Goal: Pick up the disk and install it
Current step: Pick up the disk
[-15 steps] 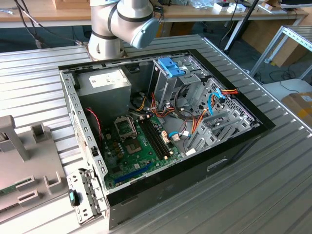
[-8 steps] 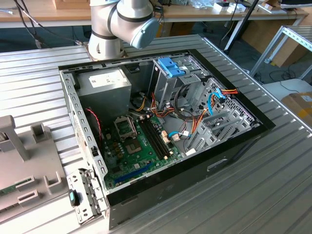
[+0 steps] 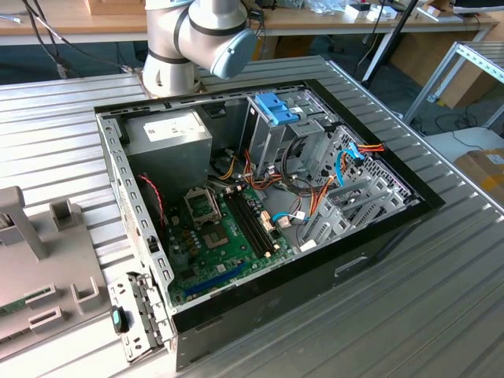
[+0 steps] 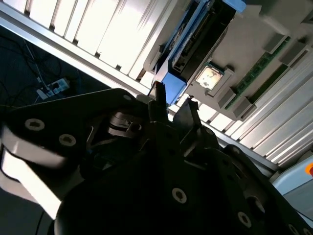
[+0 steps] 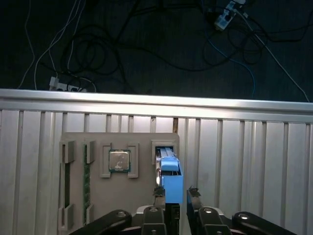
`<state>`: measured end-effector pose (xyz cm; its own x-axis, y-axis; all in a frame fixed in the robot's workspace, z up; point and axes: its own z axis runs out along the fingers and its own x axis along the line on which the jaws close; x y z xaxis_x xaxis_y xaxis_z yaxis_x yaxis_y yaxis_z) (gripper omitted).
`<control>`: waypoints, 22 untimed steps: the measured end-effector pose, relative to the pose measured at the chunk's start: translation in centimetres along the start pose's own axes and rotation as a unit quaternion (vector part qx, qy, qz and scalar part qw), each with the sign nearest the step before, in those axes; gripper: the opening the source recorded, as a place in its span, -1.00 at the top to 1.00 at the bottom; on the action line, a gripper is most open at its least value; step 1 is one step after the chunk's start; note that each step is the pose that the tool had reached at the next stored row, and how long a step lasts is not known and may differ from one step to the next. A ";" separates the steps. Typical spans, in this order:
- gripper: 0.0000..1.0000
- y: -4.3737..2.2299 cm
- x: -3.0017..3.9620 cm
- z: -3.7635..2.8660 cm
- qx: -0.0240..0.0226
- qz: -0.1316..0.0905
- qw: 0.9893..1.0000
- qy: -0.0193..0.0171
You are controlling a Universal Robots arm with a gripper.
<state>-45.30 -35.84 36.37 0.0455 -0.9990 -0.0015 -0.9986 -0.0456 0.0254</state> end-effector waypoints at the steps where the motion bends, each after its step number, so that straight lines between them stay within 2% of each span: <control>1: 0.17 0.02 0.00 0.00 0.000 0.000 1.000 0.000; 3: -0.07 0.05 0.00 0.00 0.000 0.000 1.000 0.000; 6: -0.19 0.09 -0.01 0.00 0.000 0.000 1.000 0.000; 7: -0.33 0.10 -0.01 0.00 0.000 0.000 1.000 0.000; 8: -0.33 0.12 -0.01 0.01 0.000 0.000 1.000 0.000; 17: -0.33 0.06 0.03 2.32 0.000 0.000 1.000 0.000; 19: -0.33 0.04 0.04 3.13 0.000 0.000 1.000 0.000; 22: -0.33 0.03 0.05 3.78 0.000 0.000 1.000 0.000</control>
<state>-45.42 -35.89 32.59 0.0462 -0.9989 -0.0015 -0.9986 -0.0462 0.0258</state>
